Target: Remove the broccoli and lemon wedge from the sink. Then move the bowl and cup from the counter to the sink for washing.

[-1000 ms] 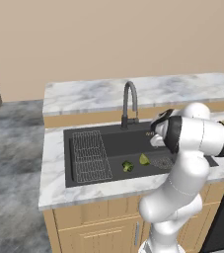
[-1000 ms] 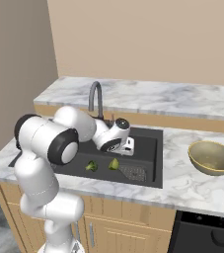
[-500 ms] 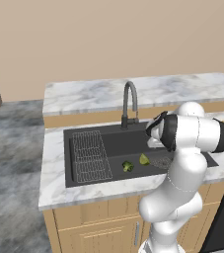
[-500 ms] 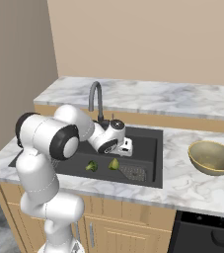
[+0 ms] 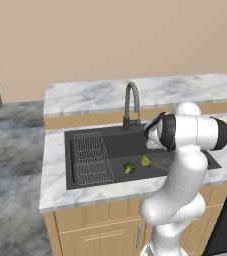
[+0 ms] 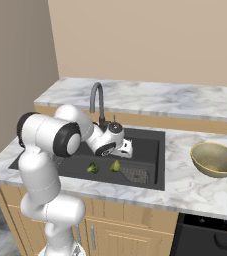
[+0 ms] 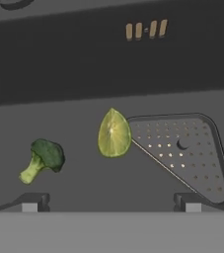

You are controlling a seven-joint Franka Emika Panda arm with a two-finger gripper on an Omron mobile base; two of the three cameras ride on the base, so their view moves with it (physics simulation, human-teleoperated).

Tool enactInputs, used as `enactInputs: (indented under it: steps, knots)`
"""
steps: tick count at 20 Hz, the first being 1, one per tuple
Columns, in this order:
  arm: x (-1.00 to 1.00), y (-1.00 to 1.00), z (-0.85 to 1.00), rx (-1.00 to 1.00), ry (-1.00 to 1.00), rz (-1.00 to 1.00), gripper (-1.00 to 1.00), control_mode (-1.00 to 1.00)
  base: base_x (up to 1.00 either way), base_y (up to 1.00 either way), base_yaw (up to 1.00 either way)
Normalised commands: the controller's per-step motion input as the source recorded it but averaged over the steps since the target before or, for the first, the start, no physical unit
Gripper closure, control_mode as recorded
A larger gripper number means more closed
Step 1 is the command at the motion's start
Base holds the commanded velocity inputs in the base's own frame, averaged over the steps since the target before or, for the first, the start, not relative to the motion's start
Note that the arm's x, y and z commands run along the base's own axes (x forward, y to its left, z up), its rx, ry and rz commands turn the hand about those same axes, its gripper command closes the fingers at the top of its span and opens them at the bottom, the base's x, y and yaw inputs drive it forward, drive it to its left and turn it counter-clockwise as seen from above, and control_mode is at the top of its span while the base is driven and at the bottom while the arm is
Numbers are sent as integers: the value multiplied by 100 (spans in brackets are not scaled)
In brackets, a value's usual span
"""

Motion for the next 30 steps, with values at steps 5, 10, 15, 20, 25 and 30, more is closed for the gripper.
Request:
enactInputs:
  steps: [5,10,15,20,25,30]
  knots:
    - [11,4,-12,0,-12,-3,-100,-100,0,0,0]
    - [8,2,-13,0,-12,-3,-100,-100,0,0,0]
    - [1,0,-15,0,-3,-1,-100,-100,0,0,0]
    - [2,0,-17,-2,-1,-3,-100,-100,0,0,0]
    - [5,0,-13,0,0,-2,-100,-100,0,0,0]
    - [5,0,-9,0,1,0,-100,-100,0,0,0]
